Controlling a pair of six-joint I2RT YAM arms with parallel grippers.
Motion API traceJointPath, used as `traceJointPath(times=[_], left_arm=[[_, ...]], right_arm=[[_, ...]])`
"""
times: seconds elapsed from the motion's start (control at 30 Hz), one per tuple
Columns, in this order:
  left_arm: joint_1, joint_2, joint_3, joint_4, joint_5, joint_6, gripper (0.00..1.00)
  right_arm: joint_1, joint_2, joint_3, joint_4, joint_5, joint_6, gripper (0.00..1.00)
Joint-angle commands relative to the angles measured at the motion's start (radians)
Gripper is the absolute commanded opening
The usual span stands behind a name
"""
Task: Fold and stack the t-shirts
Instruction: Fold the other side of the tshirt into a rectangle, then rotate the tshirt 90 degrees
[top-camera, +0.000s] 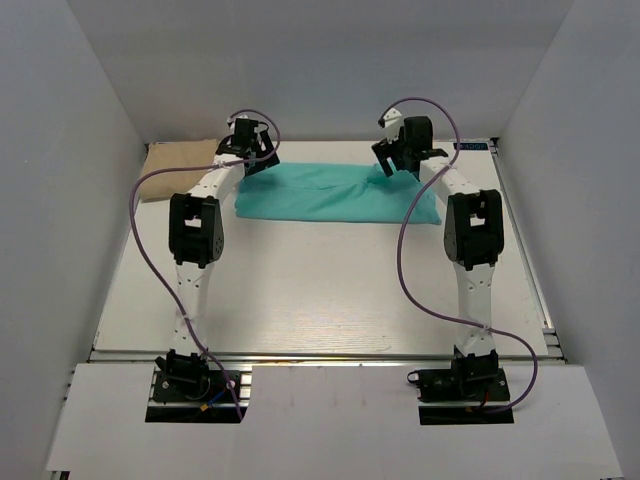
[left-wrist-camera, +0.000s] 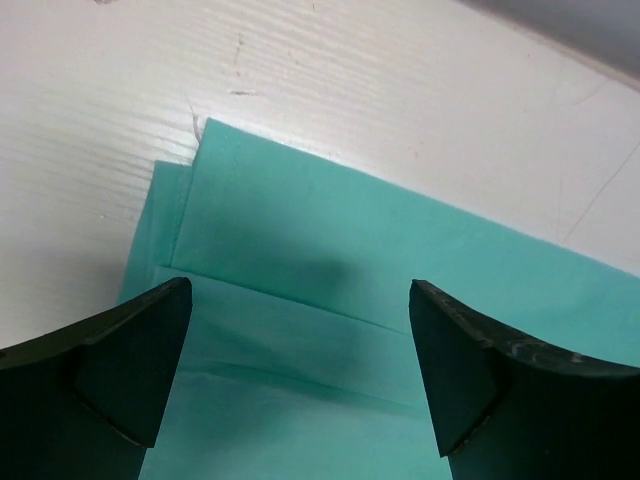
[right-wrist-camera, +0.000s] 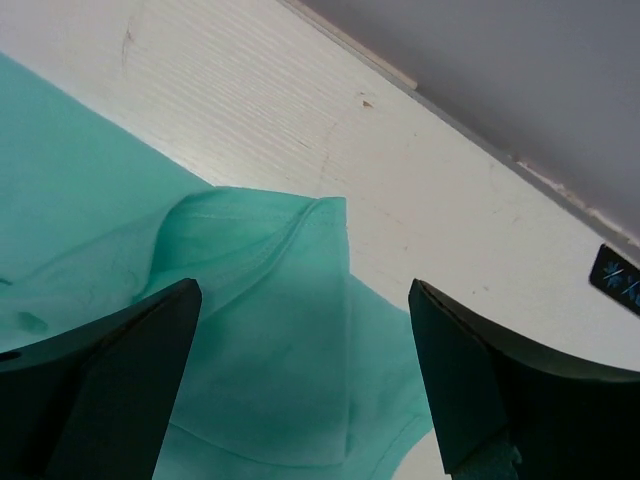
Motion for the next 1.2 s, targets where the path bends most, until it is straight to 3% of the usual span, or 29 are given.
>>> traceJointPath(times=[0.0, 0.13, 0.17, 0.47, 0.6, 0.93, 1.03, 1.17], left_arm=[[0.011, -0.066, 0.04, 0.001, -0.049, -0.022, 1.0], [0.011, -0.16, -0.074, 0.064, 0.022, -0.013, 1.0], [0.011, -0.17, -0.086, 0.064, 0.035, -0.002, 1.0], [-0.038, -0.12, -0.086, 0.001, 0.211, 0.059, 1.0], [-0.047, -0.099, -0.117, 0.033, 0.267, 0.07, 1.0], [-0.056, -0.089, -0.194, 0.035, 0.245, 0.07, 1.0], [-0.056, -0.089, -0.221, 0.035, 0.233, 0.07, 1.0], [-0.056, -0.108, -0.272, 0.026, 0.233, 0.07, 1.0]], right_arm=[[-0.004, -0.087, 0.046, 0.053, -0.002, 0.143, 0.9], [-0.004, -0.183, -0.059, 0.025, 0.014, 0.307, 0.9], [-0.005, -0.197, -0.105, 0.025, -0.075, 0.351, 0.9], [-0.001, -0.245, -0.184, -0.108, -0.256, 0.527, 0.88], [-0.002, -0.192, -0.149, -0.137, -0.311, 0.591, 0.9], [0.005, -0.063, -0.043, -0.168, -0.38, 0.671, 0.9], [0.009, -0.003, 0.002, -0.139, -0.427, 0.704, 0.9], [0.025, 0.051, 0.055, 0.036, -0.423, 0.753, 0.9]])
